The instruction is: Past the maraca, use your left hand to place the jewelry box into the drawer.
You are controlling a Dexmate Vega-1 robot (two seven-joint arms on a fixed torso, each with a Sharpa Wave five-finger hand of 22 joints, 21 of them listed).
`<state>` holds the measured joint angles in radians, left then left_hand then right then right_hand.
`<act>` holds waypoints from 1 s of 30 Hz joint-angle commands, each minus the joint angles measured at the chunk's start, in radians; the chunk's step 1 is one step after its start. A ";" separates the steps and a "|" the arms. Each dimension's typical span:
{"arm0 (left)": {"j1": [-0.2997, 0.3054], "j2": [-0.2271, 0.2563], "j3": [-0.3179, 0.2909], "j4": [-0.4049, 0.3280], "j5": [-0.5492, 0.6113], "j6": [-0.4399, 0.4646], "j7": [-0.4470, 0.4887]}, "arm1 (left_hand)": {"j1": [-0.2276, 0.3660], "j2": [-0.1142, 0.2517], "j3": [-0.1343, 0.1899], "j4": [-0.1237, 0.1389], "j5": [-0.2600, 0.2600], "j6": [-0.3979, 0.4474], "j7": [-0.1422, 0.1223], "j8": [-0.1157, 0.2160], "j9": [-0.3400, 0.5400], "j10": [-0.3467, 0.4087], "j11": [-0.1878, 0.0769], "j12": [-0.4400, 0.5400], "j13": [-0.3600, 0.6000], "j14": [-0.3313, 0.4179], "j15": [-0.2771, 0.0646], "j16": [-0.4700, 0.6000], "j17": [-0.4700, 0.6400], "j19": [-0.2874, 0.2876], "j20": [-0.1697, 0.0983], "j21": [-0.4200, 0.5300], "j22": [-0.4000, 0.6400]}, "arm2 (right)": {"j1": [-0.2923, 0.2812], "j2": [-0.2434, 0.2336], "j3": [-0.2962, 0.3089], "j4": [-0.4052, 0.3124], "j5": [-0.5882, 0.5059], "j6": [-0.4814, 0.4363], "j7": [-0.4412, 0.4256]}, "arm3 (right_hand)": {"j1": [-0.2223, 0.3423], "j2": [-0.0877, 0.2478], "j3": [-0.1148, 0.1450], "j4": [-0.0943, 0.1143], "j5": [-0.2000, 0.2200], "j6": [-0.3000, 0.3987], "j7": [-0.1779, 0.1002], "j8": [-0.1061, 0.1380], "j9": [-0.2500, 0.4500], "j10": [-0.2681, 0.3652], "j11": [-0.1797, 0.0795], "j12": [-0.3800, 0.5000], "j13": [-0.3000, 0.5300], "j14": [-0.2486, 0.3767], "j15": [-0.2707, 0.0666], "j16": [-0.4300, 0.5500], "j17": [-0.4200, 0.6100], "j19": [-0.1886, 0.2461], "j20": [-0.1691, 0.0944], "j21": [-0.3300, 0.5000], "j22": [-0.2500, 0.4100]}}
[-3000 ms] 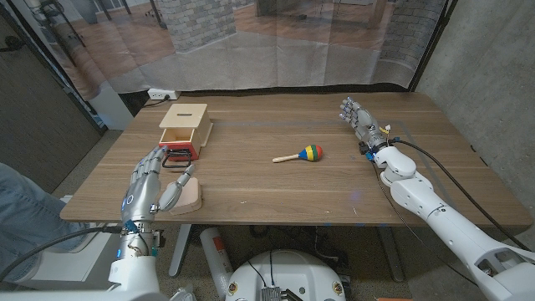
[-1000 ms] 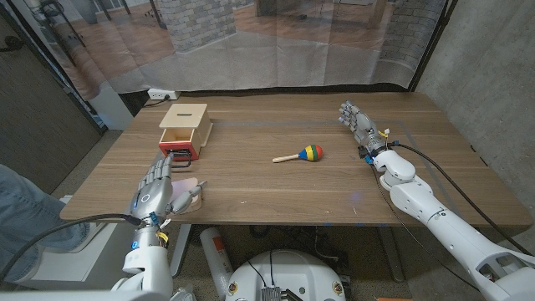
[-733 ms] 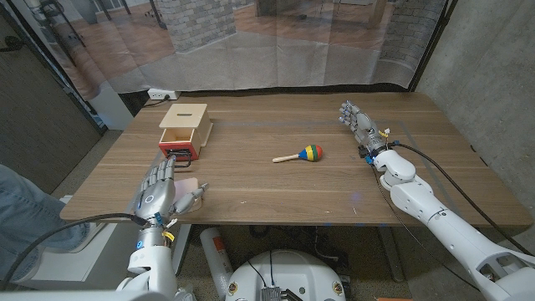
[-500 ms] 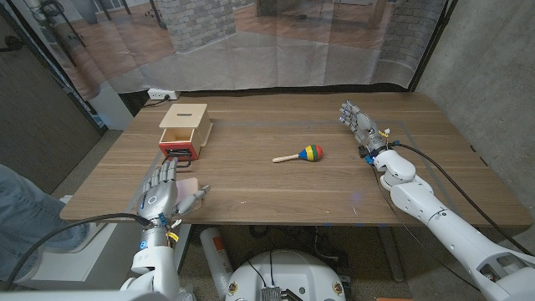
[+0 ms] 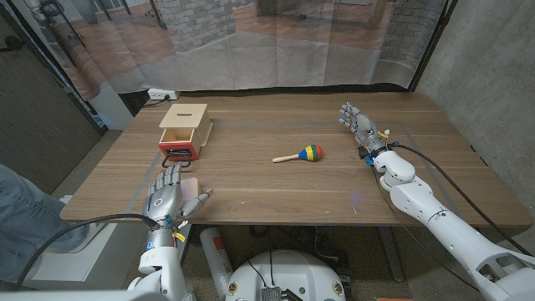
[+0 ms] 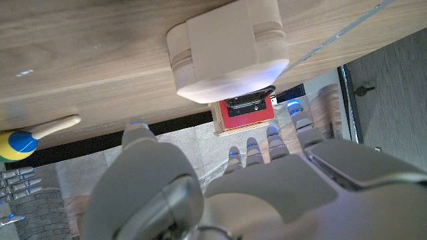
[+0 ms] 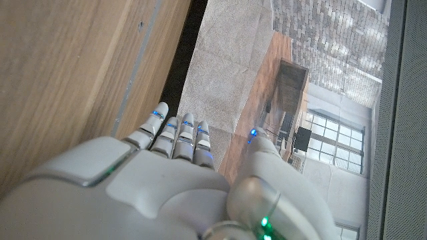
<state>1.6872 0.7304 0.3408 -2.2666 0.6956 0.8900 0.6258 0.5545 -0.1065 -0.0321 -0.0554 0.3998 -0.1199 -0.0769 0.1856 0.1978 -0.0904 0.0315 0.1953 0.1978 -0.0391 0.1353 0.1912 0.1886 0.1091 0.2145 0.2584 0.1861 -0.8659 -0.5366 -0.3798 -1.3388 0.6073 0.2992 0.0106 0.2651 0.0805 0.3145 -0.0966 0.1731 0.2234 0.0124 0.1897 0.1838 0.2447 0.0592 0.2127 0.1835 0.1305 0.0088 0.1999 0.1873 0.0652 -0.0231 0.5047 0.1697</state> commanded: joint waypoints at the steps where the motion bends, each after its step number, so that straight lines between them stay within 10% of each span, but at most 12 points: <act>1: -0.023 0.023 0.029 0.016 -0.074 0.027 0.030 | 0.004 -0.005 -0.006 -0.005 0.007 0.001 -0.001 0.007 0.002 -0.010 -0.004 0.002 0.004 -0.007 -0.001 -0.004 0.002 0.003 0.004 -0.003 -0.001 | 0.010 0.009 -0.008 0.019 -0.004 -0.004 0.002 | -0.001 0.010 0.001 -0.007 0.005 0.006 -0.004 0.005 0.004 0.002 -0.008 0.001 0.002 0.009 0.001 -0.003 0.002 0.008 0.002 -0.003 0.006; 30: -0.105 0.038 0.090 0.092 -0.217 -0.019 0.093 | 0.010 0.001 -0.011 -0.005 0.014 0.007 -0.002 0.014 0.002 -0.009 -0.009 0.008 0.005 -0.001 -0.007 0.002 0.002 0.006 0.004 -0.012 -0.001 | 0.029 0.003 -0.010 0.003 -0.011 -0.034 -0.014 | -0.001 0.011 0.001 -0.008 0.005 0.006 -0.004 0.005 0.004 0.005 -0.007 0.002 0.002 0.012 0.001 -0.003 0.002 0.011 0.004 -0.013 0.006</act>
<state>1.6181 0.7608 0.4027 -2.1996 0.5267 0.8768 0.7125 0.5545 -0.1065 -0.0361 -0.0593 0.4036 -0.1159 -0.0807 0.1925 0.1977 -0.0952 0.0267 0.2003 0.1976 -0.0390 0.1352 0.1912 0.1883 0.1090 0.2144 0.2473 0.1810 -0.8459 -0.5334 -0.3906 -1.3366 0.5960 0.2762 0.0035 0.2610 0.0847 0.3145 -0.0966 0.1731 0.2233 0.0125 0.1897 0.1837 0.2446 0.0592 0.2127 0.1835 0.1343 0.0051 0.2002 0.1860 0.0653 -0.0229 0.4952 0.1747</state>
